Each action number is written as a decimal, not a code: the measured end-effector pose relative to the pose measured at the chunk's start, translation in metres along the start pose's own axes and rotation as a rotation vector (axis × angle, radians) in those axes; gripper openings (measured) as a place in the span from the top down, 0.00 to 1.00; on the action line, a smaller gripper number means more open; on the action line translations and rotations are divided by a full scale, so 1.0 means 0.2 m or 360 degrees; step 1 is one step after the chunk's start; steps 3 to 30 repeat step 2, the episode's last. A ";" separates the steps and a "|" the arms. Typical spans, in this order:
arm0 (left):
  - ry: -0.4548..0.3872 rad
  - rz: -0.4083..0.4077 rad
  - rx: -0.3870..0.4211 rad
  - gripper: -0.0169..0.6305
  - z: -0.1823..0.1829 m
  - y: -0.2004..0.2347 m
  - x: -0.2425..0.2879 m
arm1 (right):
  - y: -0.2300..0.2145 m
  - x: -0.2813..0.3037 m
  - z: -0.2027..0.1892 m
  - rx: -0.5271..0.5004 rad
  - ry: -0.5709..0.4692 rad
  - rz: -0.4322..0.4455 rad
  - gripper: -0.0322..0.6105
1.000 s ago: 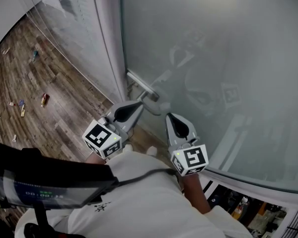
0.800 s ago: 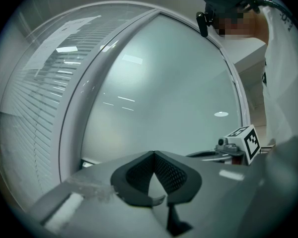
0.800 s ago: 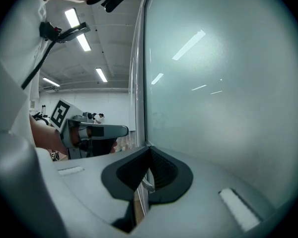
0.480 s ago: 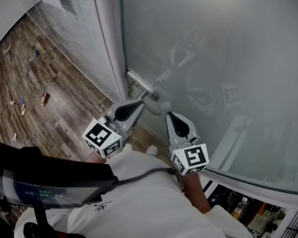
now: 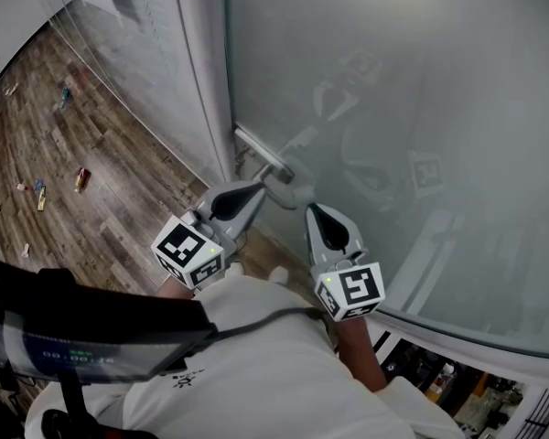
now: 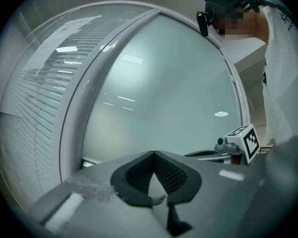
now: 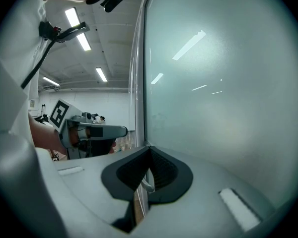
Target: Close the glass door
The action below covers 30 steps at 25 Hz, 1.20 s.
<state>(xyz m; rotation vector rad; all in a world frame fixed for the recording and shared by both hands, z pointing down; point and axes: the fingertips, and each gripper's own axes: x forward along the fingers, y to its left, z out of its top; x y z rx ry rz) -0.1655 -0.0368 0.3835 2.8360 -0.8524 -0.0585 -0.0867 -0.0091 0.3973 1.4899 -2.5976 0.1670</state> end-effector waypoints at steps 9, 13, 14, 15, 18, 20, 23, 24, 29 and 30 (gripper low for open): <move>0.0001 0.0000 0.0001 0.97 0.00 0.00 0.00 | 0.01 0.00 0.00 -0.0005 0.0004 0.0001 0.94; 0.0001 0.0000 0.0001 0.97 0.00 0.00 0.00 | 0.01 0.00 0.00 -0.0005 0.0004 0.0001 0.94; 0.0001 0.0000 0.0001 0.97 0.00 0.00 0.00 | 0.01 0.00 0.00 -0.0005 0.0004 0.0001 0.94; 0.0001 0.0000 0.0001 0.97 0.00 0.00 0.00 | 0.01 0.00 0.00 -0.0005 0.0004 0.0001 0.94; 0.0001 0.0000 0.0001 0.97 0.00 0.00 0.00 | 0.01 0.00 0.00 -0.0005 0.0004 0.0001 0.94; 0.0001 0.0000 0.0001 0.97 0.00 0.00 0.00 | 0.01 0.00 0.00 -0.0005 0.0004 0.0001 0.94; 0.0001 0.0000 0.0001 0.97 0.00 0.00 0.00 | 0.01 0.00 0.00 -0.0005 0.0004 0.0001 0.94; 0.0001 0.0000 0.0001 0.97 0.00 0.00 0.00 | 0.01 0.00 0.00 -0.0005 0.0004 0.0001 0.94; 0.0001 0.0000 0.0001 0.97 0.00 0.00 0.00 | 0.01 0.00 0.00 -0.0005 0.0004 0.0001 0.94; 0.0001 0.0000 0.0001 0.97 0.00 0.00 0.00 | 0.01 0.00 0.00 -0.0005 0.0004 0.0001 0.94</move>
